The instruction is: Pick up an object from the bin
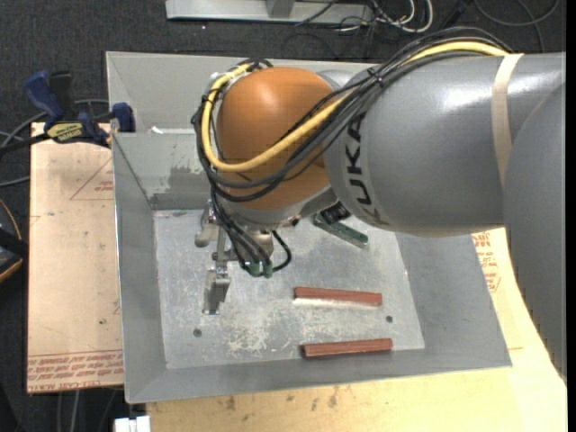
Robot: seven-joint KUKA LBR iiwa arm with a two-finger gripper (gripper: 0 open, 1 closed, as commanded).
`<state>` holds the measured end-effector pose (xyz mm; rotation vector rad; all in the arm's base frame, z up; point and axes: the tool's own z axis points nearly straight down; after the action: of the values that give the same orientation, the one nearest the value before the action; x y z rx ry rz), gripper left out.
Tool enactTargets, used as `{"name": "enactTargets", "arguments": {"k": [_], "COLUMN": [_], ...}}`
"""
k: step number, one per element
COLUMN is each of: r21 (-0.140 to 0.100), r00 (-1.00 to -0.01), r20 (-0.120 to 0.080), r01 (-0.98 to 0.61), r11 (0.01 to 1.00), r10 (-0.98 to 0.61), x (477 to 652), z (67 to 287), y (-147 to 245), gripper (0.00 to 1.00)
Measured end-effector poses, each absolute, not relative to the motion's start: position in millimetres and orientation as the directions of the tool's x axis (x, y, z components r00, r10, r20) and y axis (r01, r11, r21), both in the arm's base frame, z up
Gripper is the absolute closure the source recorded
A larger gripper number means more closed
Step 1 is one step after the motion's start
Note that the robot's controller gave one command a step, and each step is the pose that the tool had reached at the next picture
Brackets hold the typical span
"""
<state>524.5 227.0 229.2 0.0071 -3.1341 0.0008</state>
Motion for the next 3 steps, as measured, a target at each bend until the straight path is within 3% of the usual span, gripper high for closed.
{"name": "enactTargets", "arguments": {"k": [1, 2, 3], "r21": [0.0, 0.001, 0.008], "r00": [-1.0, -1.0, -1.0], "r20": [0.005, 0.001, -0.007], "r01": [-0.003, 0.029, 0.028], "r11": [1.0, 1.0, 1.0], "r10": [-0.003, 0.029, 0.028], "x": [525.0, 507.7, 512.9], "z": [231, 237, 223], "y": [226, 214, 192], "gripper": [0.0, 0.0, 0.0]}}
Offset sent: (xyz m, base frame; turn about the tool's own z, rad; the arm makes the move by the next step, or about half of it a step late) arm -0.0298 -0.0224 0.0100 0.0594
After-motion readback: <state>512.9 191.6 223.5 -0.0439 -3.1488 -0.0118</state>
